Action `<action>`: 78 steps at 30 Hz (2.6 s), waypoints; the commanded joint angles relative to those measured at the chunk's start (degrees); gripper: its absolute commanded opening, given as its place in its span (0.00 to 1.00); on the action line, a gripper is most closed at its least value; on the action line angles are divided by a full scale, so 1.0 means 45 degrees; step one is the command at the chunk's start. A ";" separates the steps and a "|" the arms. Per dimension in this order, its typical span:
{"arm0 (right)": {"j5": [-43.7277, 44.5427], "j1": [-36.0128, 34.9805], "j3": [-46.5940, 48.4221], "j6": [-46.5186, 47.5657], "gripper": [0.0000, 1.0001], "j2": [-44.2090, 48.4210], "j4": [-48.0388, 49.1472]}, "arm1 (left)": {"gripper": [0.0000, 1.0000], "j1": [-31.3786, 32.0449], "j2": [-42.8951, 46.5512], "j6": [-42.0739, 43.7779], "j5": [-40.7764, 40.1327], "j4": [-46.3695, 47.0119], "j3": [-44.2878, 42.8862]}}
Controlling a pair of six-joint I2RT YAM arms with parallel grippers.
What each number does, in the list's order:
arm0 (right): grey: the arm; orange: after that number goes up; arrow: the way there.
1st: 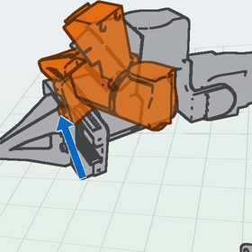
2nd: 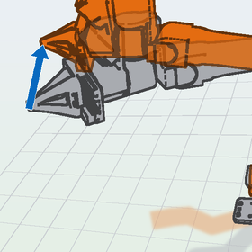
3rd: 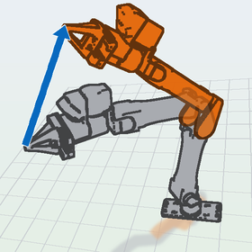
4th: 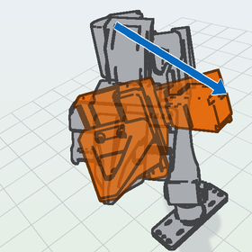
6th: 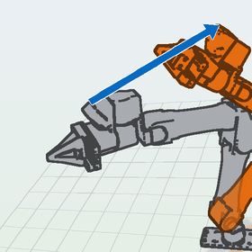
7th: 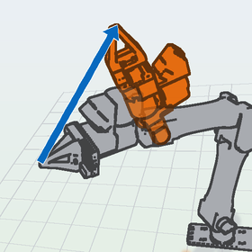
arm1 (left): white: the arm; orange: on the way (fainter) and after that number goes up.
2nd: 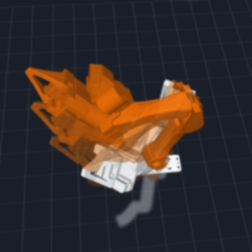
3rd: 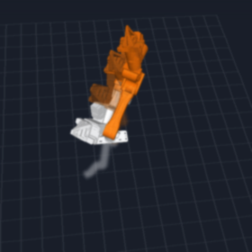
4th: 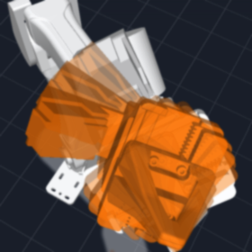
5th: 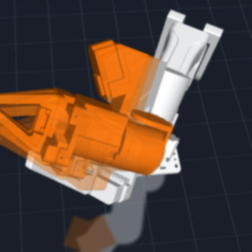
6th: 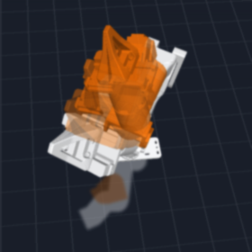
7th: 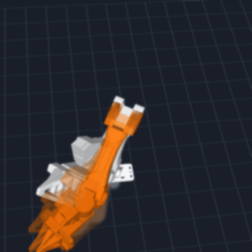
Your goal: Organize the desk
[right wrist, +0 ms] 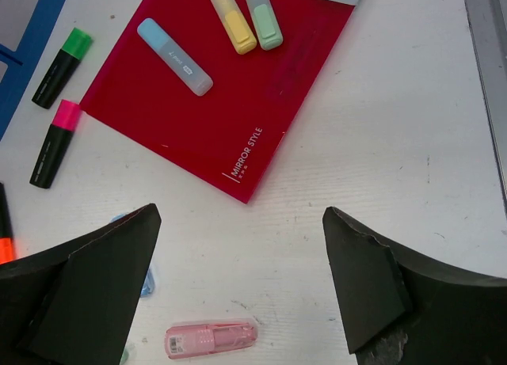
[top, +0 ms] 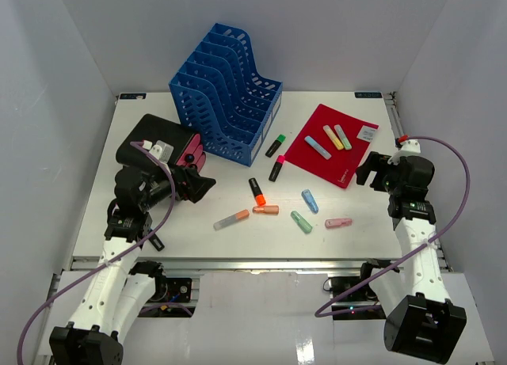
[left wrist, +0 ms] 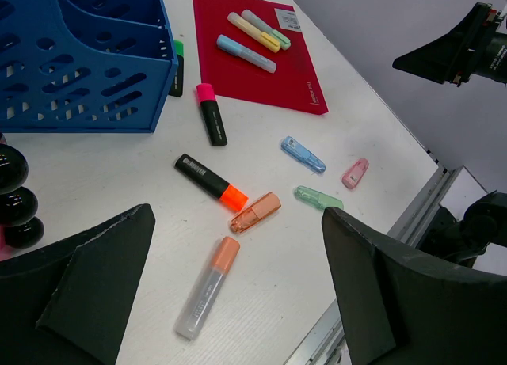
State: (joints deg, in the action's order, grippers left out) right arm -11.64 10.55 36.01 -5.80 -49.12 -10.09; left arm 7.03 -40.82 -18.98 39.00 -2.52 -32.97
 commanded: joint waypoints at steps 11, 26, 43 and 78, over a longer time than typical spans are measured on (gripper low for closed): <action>-0.3950 0.0116 0.0883 0.5628 0.90 0.0071 -0.1127 | 0.98 0.0040 0.0146 -0.0021 0.0259 0.0132 0.0042; -0.7298 0.2482 0.2897 0.4966 0.91 -0.3333 -0.2431 | 0.98 0.0191 0.0443 -0.0078 0.0175 0.0112 0.0051; -0.7059 0.3169 0.4310 -0.1158 0.80 -1.0167 0.1994 | 0.98 0.0235 0.0711 -0.0039 -0.0265 -0.0197 -0.0040; -0.4777 0.2011 0.6296 -0.3652 0.13 -1.5373 0.4819 | 0.98 0.0235 -0.0050 0.0156 -0.0484 -0.0201 -0.0037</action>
State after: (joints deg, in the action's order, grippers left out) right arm -35.14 19.42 64.40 -23.44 -116.68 12.10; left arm 7.73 -40.95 -19.09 36.88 -3.42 -32.93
